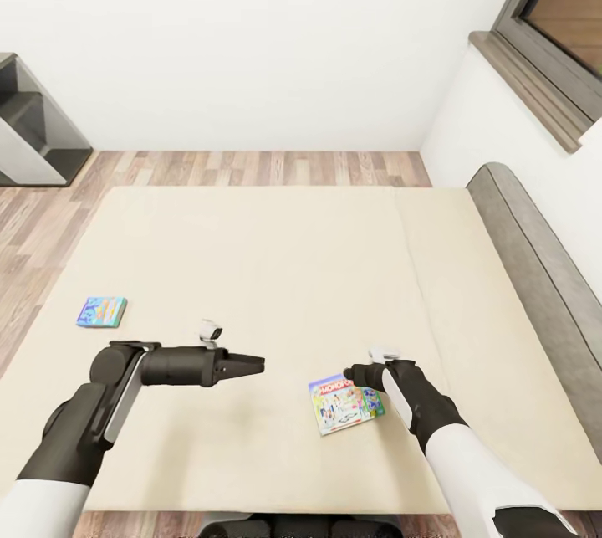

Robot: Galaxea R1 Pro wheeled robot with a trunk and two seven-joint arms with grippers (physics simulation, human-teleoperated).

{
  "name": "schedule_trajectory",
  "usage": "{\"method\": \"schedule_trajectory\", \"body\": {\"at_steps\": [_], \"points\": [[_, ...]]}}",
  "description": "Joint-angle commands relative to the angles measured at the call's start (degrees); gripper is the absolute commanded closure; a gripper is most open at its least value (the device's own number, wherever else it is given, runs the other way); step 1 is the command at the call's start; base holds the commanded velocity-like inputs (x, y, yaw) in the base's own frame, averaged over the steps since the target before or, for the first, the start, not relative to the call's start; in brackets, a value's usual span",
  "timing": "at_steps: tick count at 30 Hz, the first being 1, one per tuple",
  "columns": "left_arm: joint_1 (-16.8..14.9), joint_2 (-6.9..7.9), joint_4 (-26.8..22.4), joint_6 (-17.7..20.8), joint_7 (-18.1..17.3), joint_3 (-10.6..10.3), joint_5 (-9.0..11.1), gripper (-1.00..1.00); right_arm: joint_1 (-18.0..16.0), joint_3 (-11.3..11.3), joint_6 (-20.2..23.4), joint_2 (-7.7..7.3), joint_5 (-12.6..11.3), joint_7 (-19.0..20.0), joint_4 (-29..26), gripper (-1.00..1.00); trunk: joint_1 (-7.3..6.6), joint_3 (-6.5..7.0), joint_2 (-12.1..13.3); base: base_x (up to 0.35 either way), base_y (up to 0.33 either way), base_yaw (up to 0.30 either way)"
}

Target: Put all the toys in the child's room - the three board games (two on the bed and one on the table), the two jigsaw puzzles on the table, and the tennis ball on the table - inside the toy box on the table in the child's room.

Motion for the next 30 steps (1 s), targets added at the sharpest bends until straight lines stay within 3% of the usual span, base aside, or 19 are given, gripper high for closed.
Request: {"method": "schedule_trajectory", "body": {"at_steps": [1,30], "points": [[-0.01,0.03,-0.48,0.66,-0.11,-0.15,0.19,-1.00,-0.03,0.11,0.27,-0.02,-0.57,-0.19,-0.08,-1.00,0.03,-0.17,-0.09,0.000,0.000,0.000],[-0.02,0.18,-2.31,0.92,-0.21,0.40,0.27,-1.00,-0.08,-0.06,0.22,-0.21,-0.66,-0.12,-0.36,-1.00,0.03,-2.92,-0.09,0.000,0.000,0.000]]}}
